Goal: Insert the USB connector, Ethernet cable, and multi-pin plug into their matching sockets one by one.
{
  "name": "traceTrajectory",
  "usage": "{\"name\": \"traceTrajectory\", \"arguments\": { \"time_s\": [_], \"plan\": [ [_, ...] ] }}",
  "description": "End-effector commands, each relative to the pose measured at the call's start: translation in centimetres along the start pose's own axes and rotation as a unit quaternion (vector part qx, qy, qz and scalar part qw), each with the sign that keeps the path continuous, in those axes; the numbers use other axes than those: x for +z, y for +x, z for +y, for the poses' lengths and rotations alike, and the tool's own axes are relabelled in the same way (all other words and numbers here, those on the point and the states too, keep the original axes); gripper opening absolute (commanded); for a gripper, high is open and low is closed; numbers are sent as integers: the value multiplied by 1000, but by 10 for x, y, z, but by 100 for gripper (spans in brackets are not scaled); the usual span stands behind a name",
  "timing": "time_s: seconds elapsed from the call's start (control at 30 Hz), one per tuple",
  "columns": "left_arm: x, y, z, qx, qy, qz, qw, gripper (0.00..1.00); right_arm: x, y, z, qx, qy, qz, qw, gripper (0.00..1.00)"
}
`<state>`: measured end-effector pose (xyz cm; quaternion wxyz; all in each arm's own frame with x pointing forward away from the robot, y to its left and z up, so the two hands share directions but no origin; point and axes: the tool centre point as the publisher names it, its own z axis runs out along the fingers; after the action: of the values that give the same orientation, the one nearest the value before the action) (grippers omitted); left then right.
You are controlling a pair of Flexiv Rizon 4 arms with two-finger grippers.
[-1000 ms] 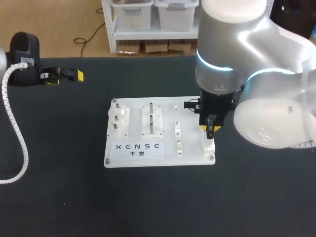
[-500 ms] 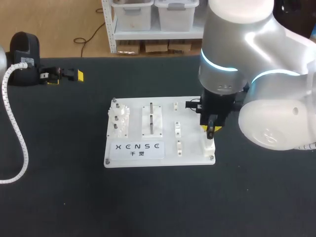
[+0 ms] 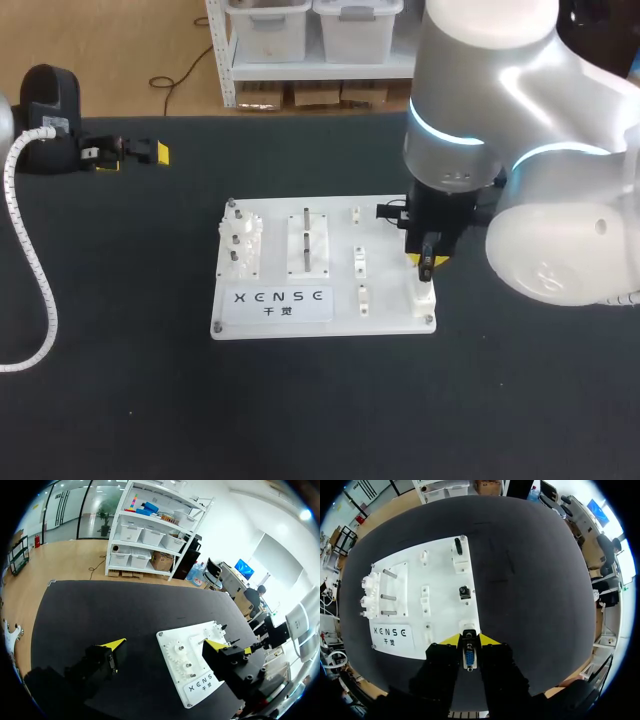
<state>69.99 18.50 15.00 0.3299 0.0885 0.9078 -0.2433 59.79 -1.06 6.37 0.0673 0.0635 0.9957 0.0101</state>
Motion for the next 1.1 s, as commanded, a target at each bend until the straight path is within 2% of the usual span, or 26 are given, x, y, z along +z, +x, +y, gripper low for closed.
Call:
{"name": "traceTrajectory", "arguments": {
  "time_s": [0.03, 1.1],
  "plan": [
    [0, 0, 0, 0, 0, 0, 1000, 100, 0, 1, -1, 1, -2, -5, 1000, 0],
    [0, 0, 0, 0, 0, 0, 1000, 100, 4, 2, -7, 9, -7, 1, 1000, 0]
  ]
}}
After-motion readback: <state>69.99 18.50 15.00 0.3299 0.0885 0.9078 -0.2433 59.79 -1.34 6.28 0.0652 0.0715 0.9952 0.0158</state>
